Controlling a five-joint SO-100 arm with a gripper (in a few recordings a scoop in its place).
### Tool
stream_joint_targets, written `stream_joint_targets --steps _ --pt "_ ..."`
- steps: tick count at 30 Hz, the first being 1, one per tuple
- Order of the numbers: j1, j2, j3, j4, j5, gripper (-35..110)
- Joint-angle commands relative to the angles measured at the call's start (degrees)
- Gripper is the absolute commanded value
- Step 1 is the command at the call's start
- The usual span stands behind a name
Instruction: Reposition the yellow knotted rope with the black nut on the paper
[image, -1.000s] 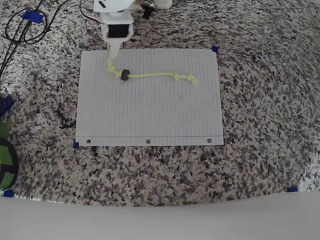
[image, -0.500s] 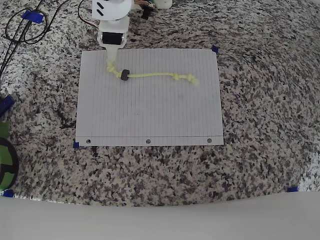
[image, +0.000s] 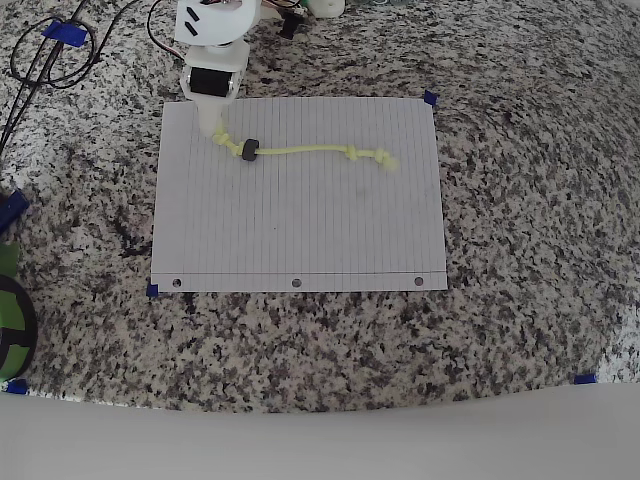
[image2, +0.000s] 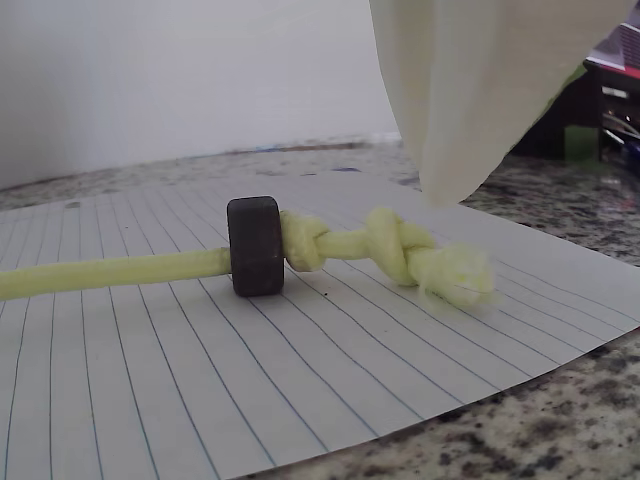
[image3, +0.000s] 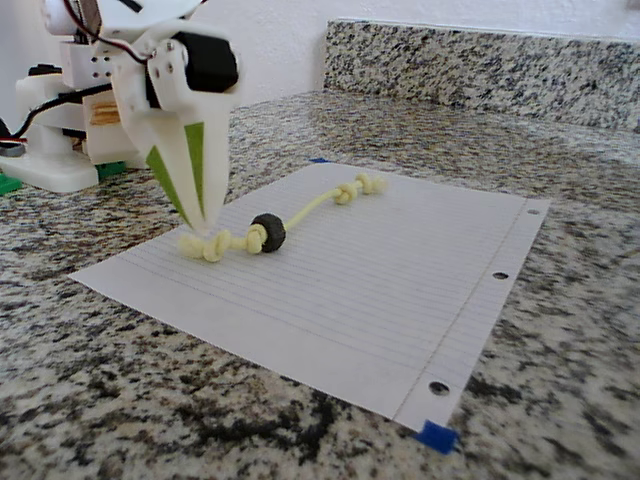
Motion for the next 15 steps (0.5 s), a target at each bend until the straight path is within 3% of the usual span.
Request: stream_joint_targets --steps 1,9,15 --pt "-0.8 1.9 -2.3 1.9 -0.6 0" --pt "-1.6 14.3 -1.8 19.6 0.1 0" --pt "-2.6 8.3 -1.1 13.5 -0.4 0"
